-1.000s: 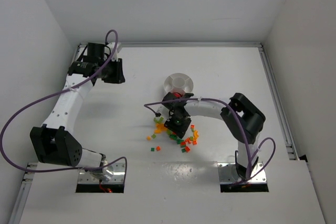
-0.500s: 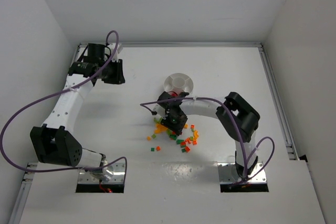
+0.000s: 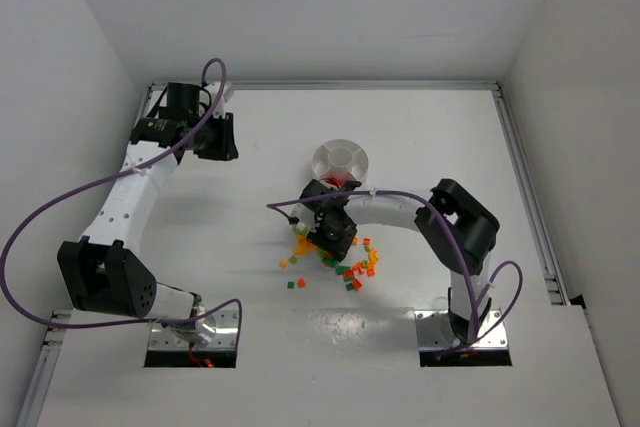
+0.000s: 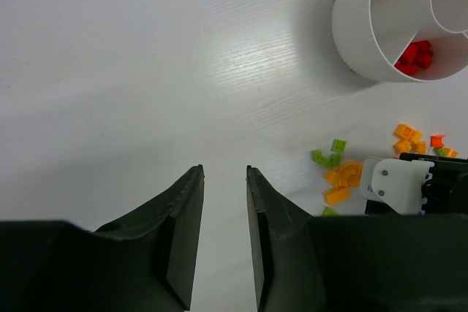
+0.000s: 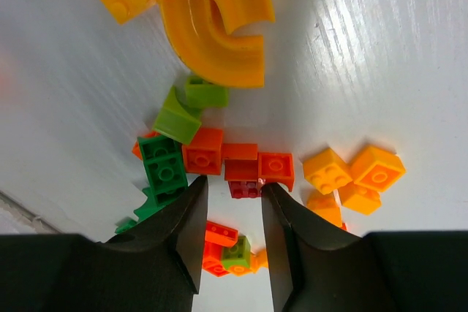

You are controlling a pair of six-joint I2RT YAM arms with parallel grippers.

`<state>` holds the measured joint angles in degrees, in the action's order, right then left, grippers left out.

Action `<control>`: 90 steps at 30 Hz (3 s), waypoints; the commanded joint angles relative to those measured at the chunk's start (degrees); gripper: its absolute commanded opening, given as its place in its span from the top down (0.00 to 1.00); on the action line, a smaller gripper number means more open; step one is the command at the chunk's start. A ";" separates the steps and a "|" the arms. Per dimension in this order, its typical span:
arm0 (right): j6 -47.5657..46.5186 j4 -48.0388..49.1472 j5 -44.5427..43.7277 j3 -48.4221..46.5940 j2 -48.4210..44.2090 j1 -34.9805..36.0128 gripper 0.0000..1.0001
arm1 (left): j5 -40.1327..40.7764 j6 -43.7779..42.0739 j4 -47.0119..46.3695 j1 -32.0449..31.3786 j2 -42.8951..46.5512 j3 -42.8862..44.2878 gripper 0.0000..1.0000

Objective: Sort the legos into containers by color

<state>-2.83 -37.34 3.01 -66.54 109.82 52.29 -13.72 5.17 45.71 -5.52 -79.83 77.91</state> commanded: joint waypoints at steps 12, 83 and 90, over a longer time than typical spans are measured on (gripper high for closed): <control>0.19 1.04 0.51 0.45 1.98 0.35 0.72 | -0.17 -0.16 -1.42 0.68 1.26 0.05 0.64; 4.06 -4.59 -16.63 -27.24 1.01 -9.75 1.00 | 1.50 0.54 -7.13 -0.37 8.73 -5.14 0.58; 4.06 -4.58 -16.63 -28.29 2.06 -10.28 0.99 | 1.50 0.54 -7.13 -0.37 8.73 -5.14 0.56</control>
<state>0.25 -43.09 -12.80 -92.01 111.46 42.37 -12.21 5.08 40.18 -5.58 -71.53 72.82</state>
